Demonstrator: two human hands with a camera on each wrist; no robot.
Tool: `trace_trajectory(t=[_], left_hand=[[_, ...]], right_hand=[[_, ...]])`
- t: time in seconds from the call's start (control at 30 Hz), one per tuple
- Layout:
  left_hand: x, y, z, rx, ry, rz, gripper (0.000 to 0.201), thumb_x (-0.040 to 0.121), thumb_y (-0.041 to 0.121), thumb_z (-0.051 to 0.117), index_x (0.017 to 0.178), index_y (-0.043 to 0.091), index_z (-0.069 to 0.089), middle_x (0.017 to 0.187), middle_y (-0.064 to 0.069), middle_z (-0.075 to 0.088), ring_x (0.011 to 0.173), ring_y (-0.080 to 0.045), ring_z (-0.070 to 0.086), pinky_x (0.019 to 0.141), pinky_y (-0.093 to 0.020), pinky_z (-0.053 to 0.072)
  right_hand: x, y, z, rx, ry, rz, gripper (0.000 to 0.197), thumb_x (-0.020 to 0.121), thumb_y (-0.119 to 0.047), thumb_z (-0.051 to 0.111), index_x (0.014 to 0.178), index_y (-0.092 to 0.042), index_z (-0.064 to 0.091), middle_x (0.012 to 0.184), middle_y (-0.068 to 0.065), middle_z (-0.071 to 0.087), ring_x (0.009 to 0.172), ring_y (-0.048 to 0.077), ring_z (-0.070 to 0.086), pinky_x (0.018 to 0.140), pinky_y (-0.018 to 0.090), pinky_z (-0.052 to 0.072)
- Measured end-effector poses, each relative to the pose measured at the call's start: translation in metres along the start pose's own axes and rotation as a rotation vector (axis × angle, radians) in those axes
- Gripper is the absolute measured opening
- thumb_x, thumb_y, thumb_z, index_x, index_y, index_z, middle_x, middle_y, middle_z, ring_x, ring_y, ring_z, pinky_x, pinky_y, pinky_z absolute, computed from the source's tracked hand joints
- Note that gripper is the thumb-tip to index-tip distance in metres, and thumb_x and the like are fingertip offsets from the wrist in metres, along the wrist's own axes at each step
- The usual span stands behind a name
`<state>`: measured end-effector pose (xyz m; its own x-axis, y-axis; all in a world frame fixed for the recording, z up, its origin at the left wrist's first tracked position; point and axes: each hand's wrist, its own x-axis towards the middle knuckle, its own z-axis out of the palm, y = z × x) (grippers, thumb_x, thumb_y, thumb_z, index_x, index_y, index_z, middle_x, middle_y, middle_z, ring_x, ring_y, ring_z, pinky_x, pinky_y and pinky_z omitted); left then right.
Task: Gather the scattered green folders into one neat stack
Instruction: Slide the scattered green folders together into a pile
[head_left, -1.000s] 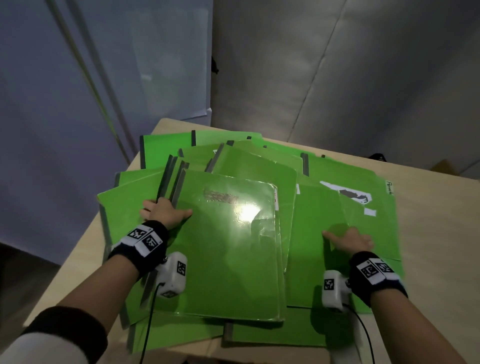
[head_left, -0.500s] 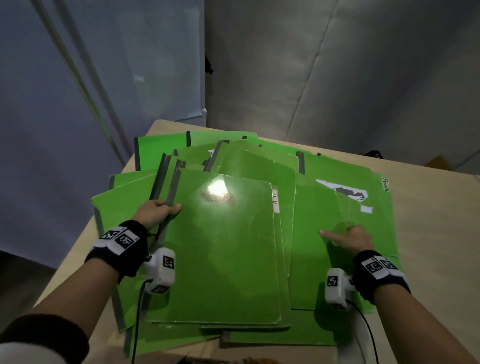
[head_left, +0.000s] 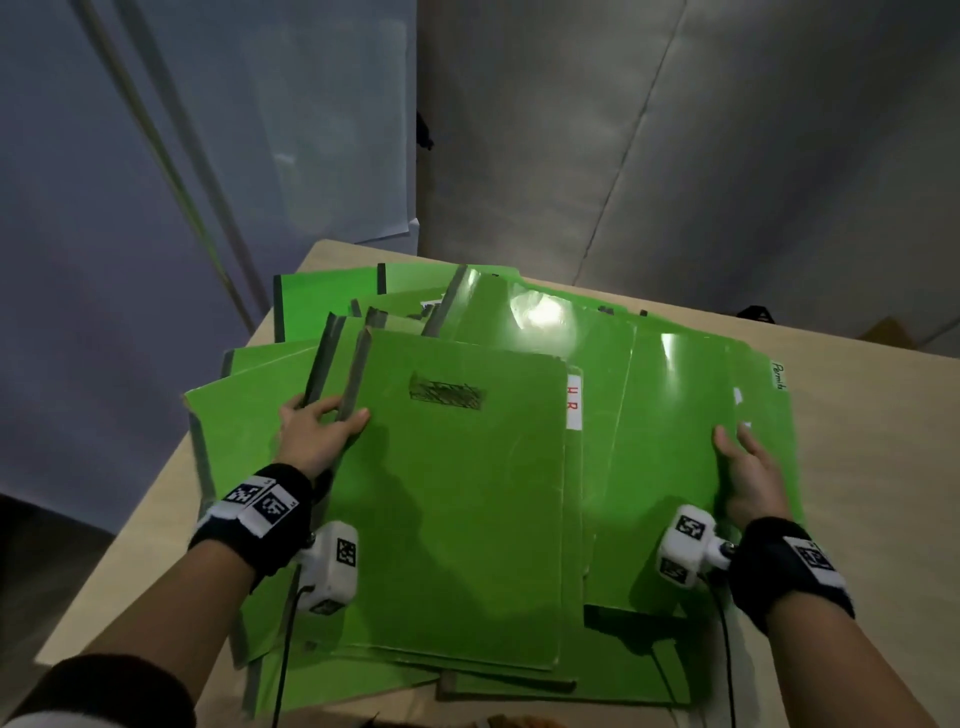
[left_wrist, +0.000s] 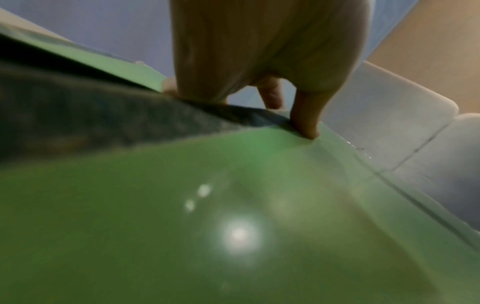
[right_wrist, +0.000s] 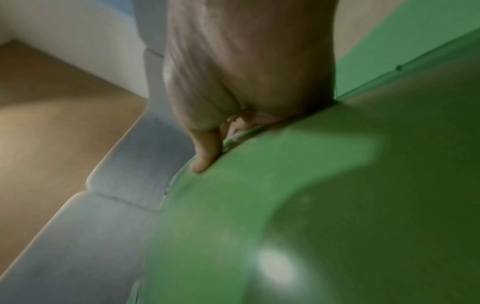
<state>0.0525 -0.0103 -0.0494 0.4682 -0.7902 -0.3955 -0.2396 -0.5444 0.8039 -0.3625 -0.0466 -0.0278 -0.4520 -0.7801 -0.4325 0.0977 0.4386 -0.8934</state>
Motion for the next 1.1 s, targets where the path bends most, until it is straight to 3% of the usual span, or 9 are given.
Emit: trace_trajectory(t=[0.17, 0.27, 0.33, 0.43, 0.57, 0.73, 0.83, 0.93, 1.1], left_hand=[[0.011, 0.002, -0.008, -0.310, -0.058, -0.052, 0.057, 0.085, 0.016, 0.066, 0.135, -0.003, 0.045, 0.143, -0.026, 0.044, 0.130, -0.042, 0.046, 0.110, -0.052, 0.036], [0.007, 0.006, -0.007, -0.250, -0.033, -0.026, 0.053, 0.087, 0.017, 0.064, 0.132, -0.007, 0.048, 0.146, -0.025, 0.040, 0.132, -0.042, 0.042, 0.112, -0.051, 0.033], [0.001, 0.010, -0.003, -0.109, 0.040, 0.050, 0.050, 0.091, 0.021, 0.059, 0.130, -0.007, 0.050, 0.151, -0.016, 0.030, 0.137, -0.033, 0.036, 0.115, -0.048, 0.029], [-0.006, 0.017, 0.009, 0.019, 0.012, 0.088, 0.052, 0.093, 0.025, 0.054, 0.136, -0.004, 0.044, 0.145, -0.017, 0.042, 0.132, -0.032, 0.043, 0.111, -0.046, 0.033], [-0.005, 0.028, 0.023, 0.146, -0.202, -0.039, 0.094, 0.062, 0.047, 0.078, 0.136, 0.001, 0.042, 0.138, -0.021, 0.048, 0.124, -0.038, 0.051, 0.104, -0.051, 0.043], [-0.008, 0.032, 0.040, 0.033, -0.222, -0.069, 0.084, 0.077, 0.020, 0.073, 0.147, 0.006, 0.028, 0.150, -0.019, 0.036, 0.136, -0.036, 0.037, 0.112, -0.050, 0.032], [-0.009, 0.039, 0.037, -0.078, -0.356, -0.072, 0.079, 0.081, 0.007, 0.068, 0.148, 0.007, 0.026, 0.147, -0.020, 0.039, 0.123, -0.033, 0.047, 0.105, -0.041, 0.037], [-0.008, 0.040, 0.032, -0.219, -0.454, -0.052, 0.075, 0.083, -0.001, 0.062, 0.148, 0.010, 0.026, 0.146, -0.021, 0.039, 0.106, -0.024, 0.052, 0.103, -0.041, 0.039], [-0.003, 0.025, 0.016, -0.466, -0.422, -0.093, 0.082, 0.079, 0.001, 0.065, 0.149, 0.014, 0.025, 0.143, -0.016, 0.046, 0.119, -0.033, 0.054, 0.102, -0.044, 0.043]], right_hand=[[0.002, 0.002, 0.008, -0.051, -0.063, 0.054, 0.056, 0.093, -0.020, 0.052, 0.145, -0.023, 0.031, 0.156, 0.010, 0.025, 0.143, 0.031, 0.023, 0.116, 0.051, 0.014], [0.005, -0.002, 0.007, -0.044, -0.069, 0.033, 0.057, 0.092, -0.021, 0.053, 0.145, -0.027, 0.032, 0.156, 0.009, 0.026, 0.143, 0.031, 0.024, 0.115, 0.052, 0.014], [0.008, -0.005, 0.004, 0.005, -0.056, 0.000, 0.056, 0.092, -0.022, 0.053, 0.145, -0.029, 0.032, 0.156, 0.008, 0.025, 0.143, 0.030, 0.025, 0.116, 0.054, 0.013], [0.006, -0.004, 0.007, -0.003, -0.067, -0.018, 0.056, 0.093, -0.023, 0.051, 0.146, -0.027, 0.031, 0.157, 0.007, 0.023, 0.143, 0.029, 0.023, 0.115, 0.052, 0.012], [0.007, 0.010, 0.017, -0.081, -0.009, 0.012, 0.057, 0.093, -0.019, 0.053, 0.145, -0.020, 0.032, 0.154, 0.012, 0.029, 0.140, 0.033, 0.030, 0.115, 0.050, 0.022], [0.005, 0.020, 0.009, -0.077, 0.008, 0.055, 0.054, 0.094, -0.013, 0.048, 0.145, -0.017, 0.031, 0.154, 0.013, 0.030, 0.139, 0.031, 0.032, 0.113, 0.046, 0.026], [0.005, 0.015, 0.003, -0.057, -0.021, 0.058, 0.053, 0.095, -0.016, 0.047, 0.146, -0.021, 0.032, 0.155, 0.010, 0.027, 0.142, 0.030, 0.027, 0.114, 0.047, 0.019], [0.004, 0.009, 0.003, -0.041, -0.042, 0.039, 0.052, 0.096, -0.019, 0.045, 0.146, -0.024, 0.031, 0.156, 0.007, 0.026, 0.143, 0.029, 0.023, 0.115, 0.052, 0.012], [0.005, -0.005, -0.005, -0.039, -0.001, 0.036, 0.051, 0.096, -0.017, 0.046, 0.145, -0.026, 0.034, 0.156, 0.007, 0.026, 0.143, 0.029, 0.024, 0.115, 0.051, 0.013]])
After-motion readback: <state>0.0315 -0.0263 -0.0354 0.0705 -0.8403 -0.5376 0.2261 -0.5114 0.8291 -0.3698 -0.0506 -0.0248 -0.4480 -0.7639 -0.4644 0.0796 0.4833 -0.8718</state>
